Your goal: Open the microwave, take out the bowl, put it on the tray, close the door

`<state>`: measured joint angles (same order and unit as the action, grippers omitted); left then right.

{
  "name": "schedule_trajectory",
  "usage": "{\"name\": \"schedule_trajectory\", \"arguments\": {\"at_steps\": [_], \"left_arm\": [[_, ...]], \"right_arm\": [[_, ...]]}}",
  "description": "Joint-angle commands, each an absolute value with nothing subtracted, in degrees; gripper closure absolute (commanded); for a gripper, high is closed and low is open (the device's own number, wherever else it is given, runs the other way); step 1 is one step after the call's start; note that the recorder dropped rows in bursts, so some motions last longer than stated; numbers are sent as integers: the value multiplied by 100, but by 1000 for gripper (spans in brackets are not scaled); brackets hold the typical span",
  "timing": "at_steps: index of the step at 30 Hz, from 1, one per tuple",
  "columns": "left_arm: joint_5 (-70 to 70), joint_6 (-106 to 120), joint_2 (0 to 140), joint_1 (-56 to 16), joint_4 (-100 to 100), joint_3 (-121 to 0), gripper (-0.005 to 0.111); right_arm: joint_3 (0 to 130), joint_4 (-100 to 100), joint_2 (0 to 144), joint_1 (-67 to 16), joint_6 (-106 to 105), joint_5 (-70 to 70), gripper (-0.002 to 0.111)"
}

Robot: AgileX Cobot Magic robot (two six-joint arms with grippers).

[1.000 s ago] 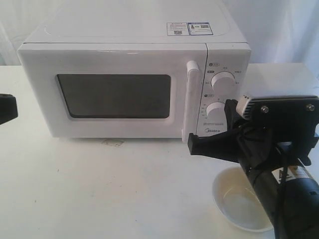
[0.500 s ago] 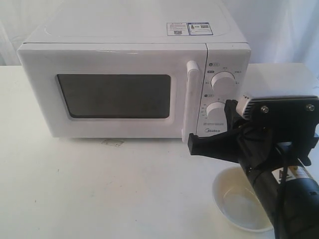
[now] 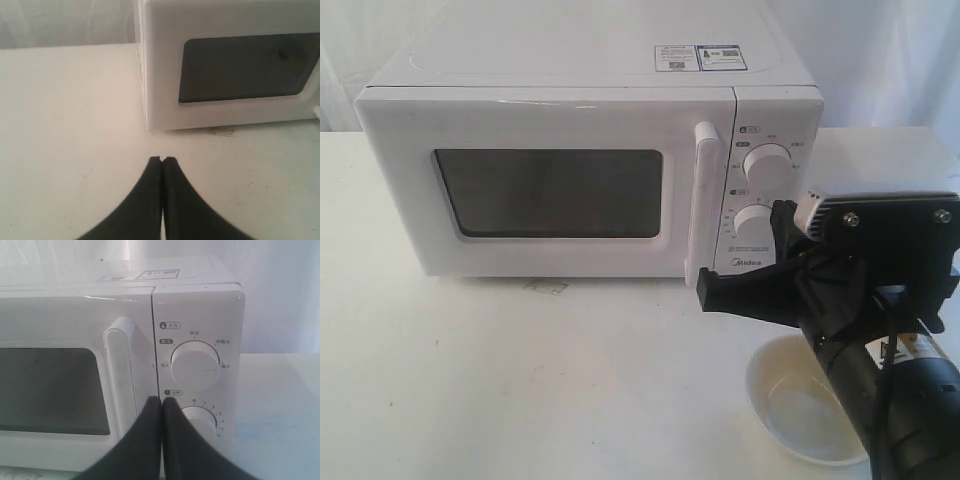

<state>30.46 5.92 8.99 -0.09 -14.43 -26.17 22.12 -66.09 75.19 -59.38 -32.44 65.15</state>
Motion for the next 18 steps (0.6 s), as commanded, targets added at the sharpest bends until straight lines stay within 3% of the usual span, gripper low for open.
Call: {"name": "schedule_trajectory", "arguments": {"at_steps": [1, 5, 12, 18], "left_arm": [[2802, 188, 557, 0, -1652, -2213, 107], [2725, 188, 95, 0, -1635, -1911, 107], [1312, 198, 0, 0, -1577, -1227, 107], [891, 346, 0, 0, -608, -594, 107]], "right_arm": [[2177, -6617, 7476, -5948, -3278, 6556, 108], [2177, -6617, 7476, -5948, -3278, 6556, 108], [2177, -6617, 7476, -5948, -3278, 6556, 108], [2177, -6617, 7476, -5948, -3278, 6556, 108]]}}
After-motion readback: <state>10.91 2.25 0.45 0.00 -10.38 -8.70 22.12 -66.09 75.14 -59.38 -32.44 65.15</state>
